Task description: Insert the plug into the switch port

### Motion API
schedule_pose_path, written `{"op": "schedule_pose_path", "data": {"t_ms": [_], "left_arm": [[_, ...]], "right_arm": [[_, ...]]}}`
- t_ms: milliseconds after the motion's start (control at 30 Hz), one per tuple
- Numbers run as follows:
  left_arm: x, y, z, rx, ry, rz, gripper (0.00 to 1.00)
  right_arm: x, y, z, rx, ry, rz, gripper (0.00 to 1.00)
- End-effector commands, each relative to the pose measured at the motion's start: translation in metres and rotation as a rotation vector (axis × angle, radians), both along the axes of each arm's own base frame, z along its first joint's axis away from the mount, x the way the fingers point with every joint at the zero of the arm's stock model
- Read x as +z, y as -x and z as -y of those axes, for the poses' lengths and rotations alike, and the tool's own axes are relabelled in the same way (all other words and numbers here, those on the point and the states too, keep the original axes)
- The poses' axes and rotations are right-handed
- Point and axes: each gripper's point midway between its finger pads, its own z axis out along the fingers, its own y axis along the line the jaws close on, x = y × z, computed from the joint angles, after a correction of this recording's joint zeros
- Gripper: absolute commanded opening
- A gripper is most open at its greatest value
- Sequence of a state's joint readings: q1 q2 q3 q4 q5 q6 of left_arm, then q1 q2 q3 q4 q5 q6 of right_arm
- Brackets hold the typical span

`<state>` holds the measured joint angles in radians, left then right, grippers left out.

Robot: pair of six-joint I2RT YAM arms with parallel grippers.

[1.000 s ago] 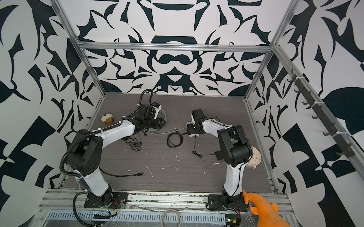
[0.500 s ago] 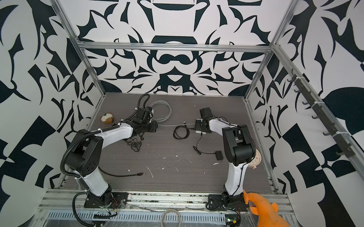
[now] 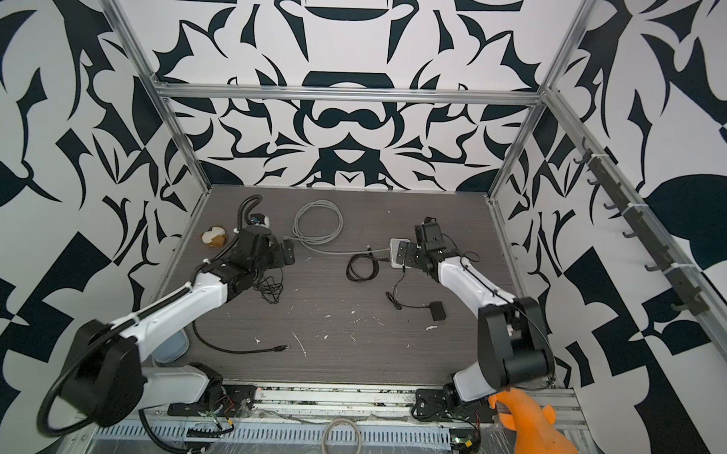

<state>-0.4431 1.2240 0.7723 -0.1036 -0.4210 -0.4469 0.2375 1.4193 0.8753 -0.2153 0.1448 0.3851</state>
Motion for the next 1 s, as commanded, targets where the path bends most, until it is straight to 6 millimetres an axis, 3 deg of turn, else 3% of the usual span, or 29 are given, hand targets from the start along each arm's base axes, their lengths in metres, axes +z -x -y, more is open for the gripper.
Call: {"op": "schedule_pose_path", "data": {"t_ms": [0, 133, 200, 333, 400, 567, 633, 667, 833, 867, 967], "left_arm": [[-0.006, 0.022, -0.07, 0.24, -0.158, 0.075, 0.99], [-0.007, 0.031, -0.105, 0.262, -0.25, 0.159, 1.0], [-0.011, 0.028, -0.109, 0.22, -0.27, 0.16, 1.0], [-0.051, 0.029, -0.134, 0.288, -0.335, 0.12, 0.99], [-0.049, 0.024, -0.136, 0.275, -0.349, 0.138, 0.99], [-0.035, 0.018, -0.155, 0.296, -0.15, 0.35, 0.99], [-0.032, 0.011, -0.156, 0.269, -0.119, 0.402, 1.0], [-0.03, 0.006, -0.153, 0.24, -0.134, 0.41, 0.99], [-0.066, -0.017, -0.141, 0.142, -0.155, 0.375, 0.99], [-0.063, -0.023, -0.142, 0.14, -0.173, 0.418, 1.0], [-0.076, -0.026, -0.14, 0.107, -0.117, 0.255, 0.99]], "right_arm": [[0.002, 0.022, 0.045, -0.102, 0.193, 0.105, 1.0], [0.02, 0.028, 0.058, -0.09, 0.287, 0.299, 0.99], [0.024, 0.025, 0.062, -0.081, 0.341, 0.334, 0.99], [0.012, 0.017, 0.074, -0.075, 0.462, 0.376, 0.99], [0.001, 0.015, 0.078, -0.077, 0.418, 0.423, 0.99], [-0.007, 0.004, 0.072, -0.019, 0.267, 0.519, 0.98], [-0.026, 0.002, 0.076, -0.038, 0.26, 0.515, 0.98], [-0.023, -0.002, 0.074, -0.027, 0.262, 0.568, 0.98], [-0.034, -0.011, 0.065, 0.038, 0.245, 0.468, 0.99], [-0.035, -0.01, 0.064, 0.039, 0.241, 0.454, 0.99], [-0.034, -0.011, 0.065, 0.034, 0.244, 0.463, 0.99]]}}
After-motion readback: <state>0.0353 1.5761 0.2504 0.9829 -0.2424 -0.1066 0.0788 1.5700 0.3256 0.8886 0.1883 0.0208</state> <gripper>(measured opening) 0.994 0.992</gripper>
